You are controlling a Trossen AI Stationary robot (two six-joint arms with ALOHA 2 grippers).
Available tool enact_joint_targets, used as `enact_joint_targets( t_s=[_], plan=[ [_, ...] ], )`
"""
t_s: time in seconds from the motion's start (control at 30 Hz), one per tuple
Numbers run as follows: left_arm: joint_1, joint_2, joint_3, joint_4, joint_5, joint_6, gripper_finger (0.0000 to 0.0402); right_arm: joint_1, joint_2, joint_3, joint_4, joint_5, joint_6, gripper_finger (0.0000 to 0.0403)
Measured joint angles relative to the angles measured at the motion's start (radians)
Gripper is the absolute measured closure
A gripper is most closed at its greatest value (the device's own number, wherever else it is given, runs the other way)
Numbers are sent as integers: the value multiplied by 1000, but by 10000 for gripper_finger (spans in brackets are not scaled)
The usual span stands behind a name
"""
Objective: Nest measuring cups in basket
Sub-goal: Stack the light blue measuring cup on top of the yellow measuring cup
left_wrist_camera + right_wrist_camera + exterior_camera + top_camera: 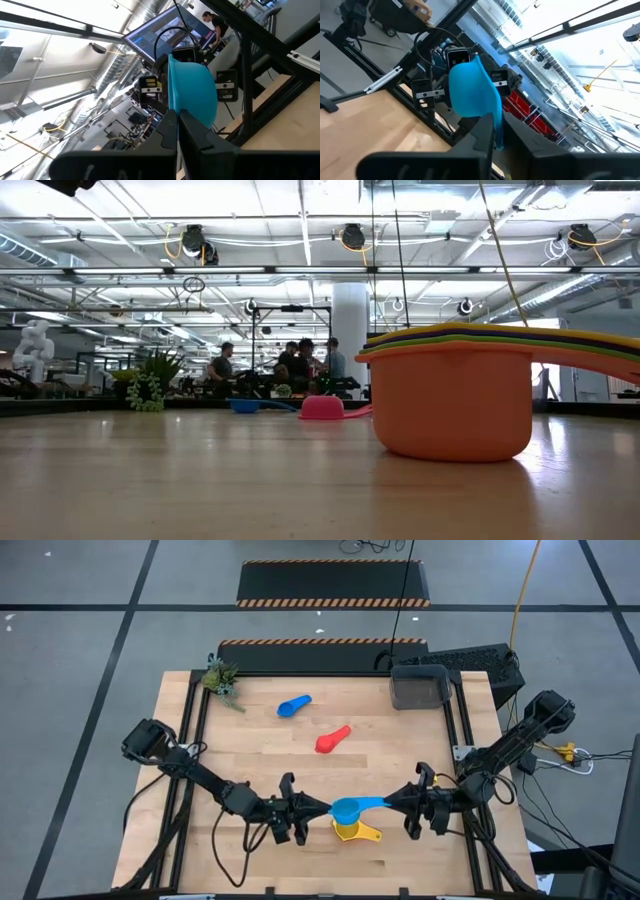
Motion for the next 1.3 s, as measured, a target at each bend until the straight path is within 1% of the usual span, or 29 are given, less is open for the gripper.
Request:
enact_joint_targets(
  t_s=[0.13, 0.2, 0.3, 0.4, 0.47, 0.57, 0.7, 0.8, 0.87, 0.93, 1.0, 1.1, 1.17, 1.2, 1.23, 1.3],
  plan=[
    [0, 0, 0, -16, 6, -6, 401, 0, 0, 0, 0, 0, 18, 396],
    [1, 0, 0, -21, 6, -16, 401, 0, 0, 0, 0, 3, 19, 399],
    [9, 0, 0, -32, 7, -93, 397, 2, -1, 0, 1, 29, 15, 400],
    [12, 0, 0, -38, -6, -168, 373, 20, -5, 0, 2, 83, -25, 401],
    [10, 0, 0, -44, -22, -172, 342, 38, -13, 0, -2, 124, -60, 402],
    [-4, 0, 0, -44, -86, -173, 282, 73, -37, 0, -2, 172, -107, 402],
    [-26, 0, 0, -44, -243, -226, 193, 125, -69, 0, -1, 257, -176, 402],
    [-38, 0, 0, -50, -363, -371, 140, 167, -90, 0, 0, 340, -246, 402],
    [-41, 0, 0, -83, -387, -511, 114, 193, -99, 0, -1, 392, -294, 402],
    [-41, 0, 5, -138, -390, -639, 97, 215, -105, 0, -1, 434, -338, 402],
    [-41, 0, 30, -233, -389, -752, 86, 234, -109, 0, 0, 470, -373, 402],
    [-54, 0, 105, -492, -384, -939, 81, 253, -111, 0, -1, 505, -406, 402],
    [-70, 10, 171, -676, -347, -1075, 85, 260, -110, 0, 0, 505, -414, 403],
    [-77, 23, 210, -743, -325, -1132, 90, 261, -110, 1, -1, 505, -414, 403],
    [-87, 38, 245, -792, -304, -1168, 97, 261, -110, 6, -1, 505, -414, 403],
    [-106, 83, 317, -849, -252, -1181, 116, 261, -111, 8, 1, 505, -414, 403]
  ],
)
